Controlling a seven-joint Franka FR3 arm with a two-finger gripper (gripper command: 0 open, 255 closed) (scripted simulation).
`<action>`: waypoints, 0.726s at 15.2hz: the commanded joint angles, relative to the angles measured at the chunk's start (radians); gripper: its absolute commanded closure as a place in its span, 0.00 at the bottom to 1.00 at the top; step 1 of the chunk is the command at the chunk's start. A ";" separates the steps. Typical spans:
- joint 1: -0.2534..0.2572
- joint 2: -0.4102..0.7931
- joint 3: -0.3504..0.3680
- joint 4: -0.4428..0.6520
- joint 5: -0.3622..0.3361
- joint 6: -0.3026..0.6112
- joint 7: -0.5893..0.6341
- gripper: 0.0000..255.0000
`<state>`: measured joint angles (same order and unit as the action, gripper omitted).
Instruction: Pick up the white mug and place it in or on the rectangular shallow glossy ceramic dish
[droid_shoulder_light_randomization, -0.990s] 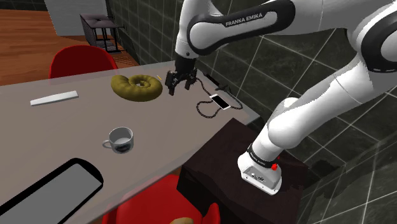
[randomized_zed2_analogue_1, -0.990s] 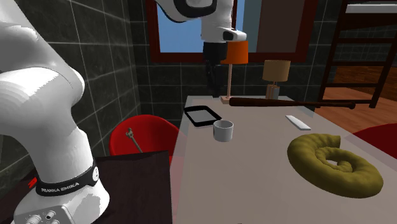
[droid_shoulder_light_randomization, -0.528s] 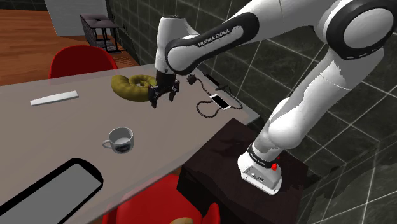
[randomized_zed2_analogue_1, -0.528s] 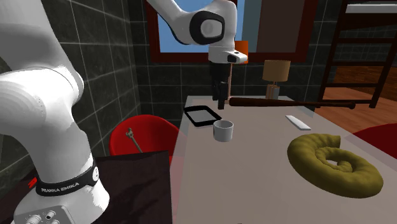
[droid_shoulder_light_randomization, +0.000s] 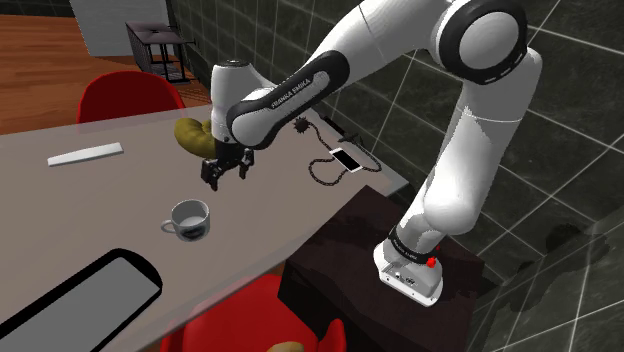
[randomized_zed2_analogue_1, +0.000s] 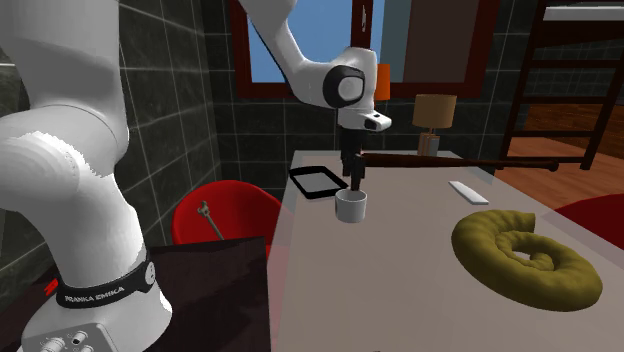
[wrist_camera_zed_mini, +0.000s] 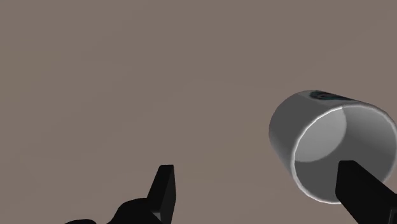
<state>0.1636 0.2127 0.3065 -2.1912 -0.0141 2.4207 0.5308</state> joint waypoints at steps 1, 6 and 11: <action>0.023 0.074 -0.004 0.051 -0.036 0.020 0.042 0.00; 0.092 0.269 -0.035 0.210 -0.112 0.048 0.126 0.00; 0.108 0.326 -0.049 0.227 -0.130 0.086 0.140 0.00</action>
<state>0.2679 0.5259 0.2607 -1.9658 -0.1394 2.4960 0.6670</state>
